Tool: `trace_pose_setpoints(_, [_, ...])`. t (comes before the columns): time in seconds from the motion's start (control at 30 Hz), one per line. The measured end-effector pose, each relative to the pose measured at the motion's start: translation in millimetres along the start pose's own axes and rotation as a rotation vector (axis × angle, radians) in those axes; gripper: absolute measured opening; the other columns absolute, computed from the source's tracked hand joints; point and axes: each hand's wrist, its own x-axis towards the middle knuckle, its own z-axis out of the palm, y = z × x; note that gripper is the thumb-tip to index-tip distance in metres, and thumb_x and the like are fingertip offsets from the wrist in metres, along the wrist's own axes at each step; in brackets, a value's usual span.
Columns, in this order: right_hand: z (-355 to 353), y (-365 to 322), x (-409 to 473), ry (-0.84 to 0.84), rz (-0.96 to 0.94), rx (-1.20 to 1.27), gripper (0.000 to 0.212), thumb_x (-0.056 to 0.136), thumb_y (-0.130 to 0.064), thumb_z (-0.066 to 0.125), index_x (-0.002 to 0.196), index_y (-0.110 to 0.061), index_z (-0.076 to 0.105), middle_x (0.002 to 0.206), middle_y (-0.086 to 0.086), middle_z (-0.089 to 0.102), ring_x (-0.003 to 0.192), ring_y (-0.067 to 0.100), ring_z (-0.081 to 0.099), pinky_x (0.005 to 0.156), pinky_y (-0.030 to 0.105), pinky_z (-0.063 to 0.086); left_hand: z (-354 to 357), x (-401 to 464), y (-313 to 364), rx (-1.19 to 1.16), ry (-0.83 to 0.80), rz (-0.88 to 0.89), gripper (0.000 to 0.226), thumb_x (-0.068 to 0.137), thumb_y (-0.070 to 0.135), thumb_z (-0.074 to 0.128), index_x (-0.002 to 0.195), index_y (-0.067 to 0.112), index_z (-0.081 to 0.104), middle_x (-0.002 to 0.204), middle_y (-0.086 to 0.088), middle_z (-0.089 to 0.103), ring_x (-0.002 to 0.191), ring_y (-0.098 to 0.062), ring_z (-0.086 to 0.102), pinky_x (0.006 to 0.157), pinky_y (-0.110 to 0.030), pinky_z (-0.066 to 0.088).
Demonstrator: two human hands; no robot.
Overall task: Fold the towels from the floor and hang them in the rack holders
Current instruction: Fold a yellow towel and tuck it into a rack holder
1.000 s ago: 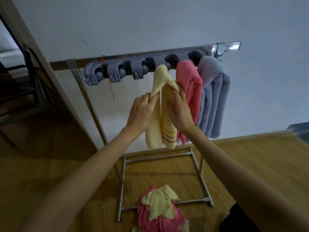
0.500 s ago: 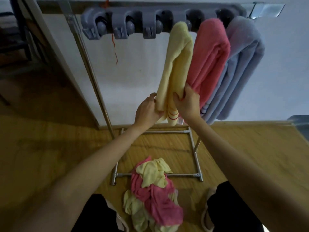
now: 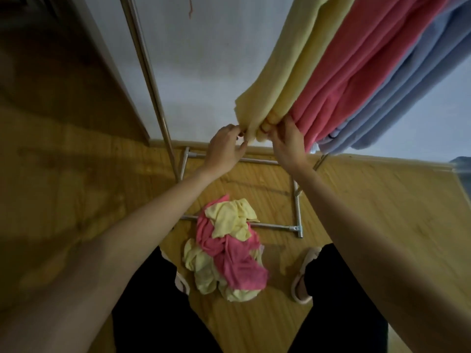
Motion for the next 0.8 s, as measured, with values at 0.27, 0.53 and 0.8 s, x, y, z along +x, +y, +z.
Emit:
trace_pose_setpoints(0.27, [38,101,-71,-0.273,0.126,-0.274,0.035,0.096,-0.012,0.048,0.129,-0.002,0.045,0.127,0.014,0.058,0.115,0.029,0.058,0.089,0.045,0.052,64,-100,-83,0.074,-0.297,-0.322,0.046,0.086,0.011,0.06,0.13,0.003,0.051,0.127,-0.015,0.056,0.121,-0.031,0.05,0.1,-0.039,0.043])
trace_pose_setpoints(0.53, [104,197,-149,-0.878,0.314,-0.506,0.066,0.098,-0.022,0.049,0.15,0.0,0.014,0.157,0.016,0.02,0.145,0.028,0.02,0.117,0.038,0.021,129,-214,-147,0.067,-0.647,-0.624,0.026,0.085,0.005,0.055,0.109,-0.002,0.053,0.116,-0.023,0.054,0.11,-0.039,0.051,0.093,-0.044,0.043])
trace_pose_setpoints(0.8, [169,283,-197,-1.091,0.464,-0.552,0.067,0.097,-0.018,0.046,0.15,-0.002,0.009,0.159,0.013,0.012,0.147,0.029,0.009,0.118,0.047,0.019,197,-249,-197,0.238,-0.866,-0.7,0.032,0.091,0.011,0.053,0.122,0.007,0.052,0.126,-0.013,0.052,0.116,-0.031,0.052,0.09,-0.043,0.05])
